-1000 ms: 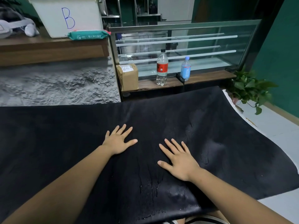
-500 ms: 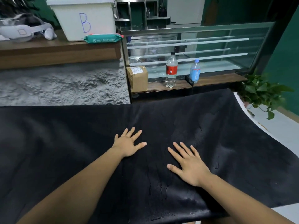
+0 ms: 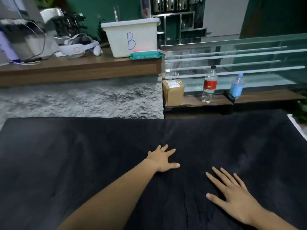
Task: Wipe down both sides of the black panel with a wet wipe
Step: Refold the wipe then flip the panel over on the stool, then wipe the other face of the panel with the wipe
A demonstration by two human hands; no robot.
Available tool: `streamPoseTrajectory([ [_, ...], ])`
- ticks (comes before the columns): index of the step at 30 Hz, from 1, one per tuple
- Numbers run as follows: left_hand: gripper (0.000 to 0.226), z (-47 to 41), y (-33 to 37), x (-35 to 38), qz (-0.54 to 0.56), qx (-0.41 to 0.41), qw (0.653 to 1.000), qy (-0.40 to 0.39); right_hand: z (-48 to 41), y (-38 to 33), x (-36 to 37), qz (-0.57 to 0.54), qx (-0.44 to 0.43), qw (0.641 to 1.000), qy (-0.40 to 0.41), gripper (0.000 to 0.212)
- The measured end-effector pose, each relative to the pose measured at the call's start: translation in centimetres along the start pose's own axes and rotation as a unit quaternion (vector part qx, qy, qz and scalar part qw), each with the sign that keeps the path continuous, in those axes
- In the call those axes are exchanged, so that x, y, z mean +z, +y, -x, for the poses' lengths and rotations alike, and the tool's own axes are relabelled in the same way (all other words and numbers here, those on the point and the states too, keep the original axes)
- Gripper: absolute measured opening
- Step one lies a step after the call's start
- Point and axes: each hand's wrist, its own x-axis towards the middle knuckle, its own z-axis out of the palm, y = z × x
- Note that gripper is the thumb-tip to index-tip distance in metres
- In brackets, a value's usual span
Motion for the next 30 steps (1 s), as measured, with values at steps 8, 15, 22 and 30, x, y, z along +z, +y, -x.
streamPoseTrajectory([
  [8,0.073,1.7,-4.9,-10.7,0.057,0.03,0.981,0.184,-5.0,-4.1,-8.4,-0.026,0.003,1.0,0.011,0.074],
  [15,0.037,4.5,-8.6,-25.6,0.088,0.043,0.901,0.422,-15.3,-10.0,-20.6,-0.18,-0.052,0.97,0.154,0.048],
  [22,0.012,4.4,-9.7,-36.9,0.107,0.065,0.813,0.568,-23.1,-15.4,-33.0,-0.288,-0.082,0.908,0.292,0.038],
  [30,0.025,0.5,-9.6,-41.4,0.055,0.061,0.872,0.482,-29.1,-17.0,-39.3,-0.233,-0.059,0.904,0.353,0.036],
])
